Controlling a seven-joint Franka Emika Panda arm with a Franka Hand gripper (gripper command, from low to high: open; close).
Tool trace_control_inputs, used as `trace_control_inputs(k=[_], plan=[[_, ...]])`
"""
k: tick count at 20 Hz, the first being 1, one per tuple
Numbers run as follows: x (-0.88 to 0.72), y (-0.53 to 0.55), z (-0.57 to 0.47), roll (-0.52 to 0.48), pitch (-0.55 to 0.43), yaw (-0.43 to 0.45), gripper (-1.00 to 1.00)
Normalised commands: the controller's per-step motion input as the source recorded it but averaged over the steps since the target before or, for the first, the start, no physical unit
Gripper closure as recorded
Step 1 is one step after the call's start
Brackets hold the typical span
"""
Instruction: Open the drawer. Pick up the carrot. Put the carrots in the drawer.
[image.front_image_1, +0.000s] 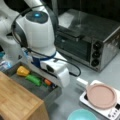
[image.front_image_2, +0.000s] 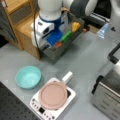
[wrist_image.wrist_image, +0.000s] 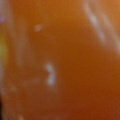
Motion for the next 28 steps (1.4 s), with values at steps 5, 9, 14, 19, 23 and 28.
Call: trace_control_inputs(k=[5,9,14,19,23,28], plan=[[-0.34,-0.02,-0.05,0.169,-0.131,-0.002,1.0],[-0.38,-0.01,-0.04,0.165,-0.135,-0.019,1.0],[-0.32,0.0,-0.03,0.147,-0.122,-0.012,1.0],[-0.21,-0.02,-0.05,0.139,-0.12,0.005,1.0],[-0.15,-0.02,-0.07,0.123,-0.142,-0.017,1.0],[-0.14,-0.05,-0.08,0.14,-0.149,-0.036,1.0]])
